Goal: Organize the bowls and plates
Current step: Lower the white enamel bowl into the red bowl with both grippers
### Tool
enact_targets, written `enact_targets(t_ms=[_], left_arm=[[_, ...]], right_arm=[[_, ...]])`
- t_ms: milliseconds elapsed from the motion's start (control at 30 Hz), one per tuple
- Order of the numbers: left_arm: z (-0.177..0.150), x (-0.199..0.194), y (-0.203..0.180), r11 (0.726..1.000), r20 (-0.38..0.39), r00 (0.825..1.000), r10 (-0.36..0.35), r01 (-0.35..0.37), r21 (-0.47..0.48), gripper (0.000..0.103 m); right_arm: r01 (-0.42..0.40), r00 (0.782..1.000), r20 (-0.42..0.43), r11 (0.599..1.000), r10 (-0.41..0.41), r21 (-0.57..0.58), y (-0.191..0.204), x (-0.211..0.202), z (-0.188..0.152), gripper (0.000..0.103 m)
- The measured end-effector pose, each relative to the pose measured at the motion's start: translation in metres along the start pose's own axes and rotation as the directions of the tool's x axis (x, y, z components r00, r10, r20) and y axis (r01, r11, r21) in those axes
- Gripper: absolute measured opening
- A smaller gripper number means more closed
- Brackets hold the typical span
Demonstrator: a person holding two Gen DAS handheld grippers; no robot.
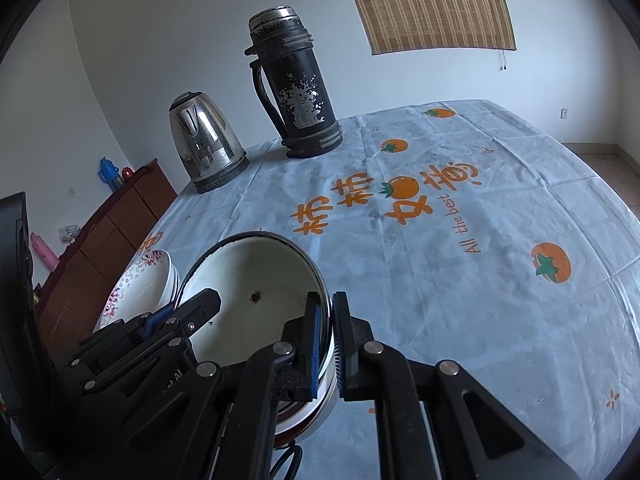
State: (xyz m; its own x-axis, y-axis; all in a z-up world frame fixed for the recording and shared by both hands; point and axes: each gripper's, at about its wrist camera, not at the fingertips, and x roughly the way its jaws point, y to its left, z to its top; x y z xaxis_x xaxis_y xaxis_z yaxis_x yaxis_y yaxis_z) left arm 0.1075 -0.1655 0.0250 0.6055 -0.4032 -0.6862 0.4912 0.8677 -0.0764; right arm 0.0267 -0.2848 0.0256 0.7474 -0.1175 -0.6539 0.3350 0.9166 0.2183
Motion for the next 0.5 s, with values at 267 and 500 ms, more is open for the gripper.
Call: enact_targets(t_ms=[267,500], left_arm=[[0.0019,0.0030,0.0024,1.000,0.005,1.000,-0.022,0.022,-0.020,0.006],[0.0085,-0.0042,0.0058,0.997,0.033,0.998,-0.054,0.056,-0.045,0.005]], right_arm=[[-0.006,1.000,0.009,1.000,0.006,0.005,-0.0024,0.0017,0.0020,0.007],[-0.012,0.999,0.039,1.000,0.011,0.013,-0.0009,-0.0063,0.0079,0.007]])
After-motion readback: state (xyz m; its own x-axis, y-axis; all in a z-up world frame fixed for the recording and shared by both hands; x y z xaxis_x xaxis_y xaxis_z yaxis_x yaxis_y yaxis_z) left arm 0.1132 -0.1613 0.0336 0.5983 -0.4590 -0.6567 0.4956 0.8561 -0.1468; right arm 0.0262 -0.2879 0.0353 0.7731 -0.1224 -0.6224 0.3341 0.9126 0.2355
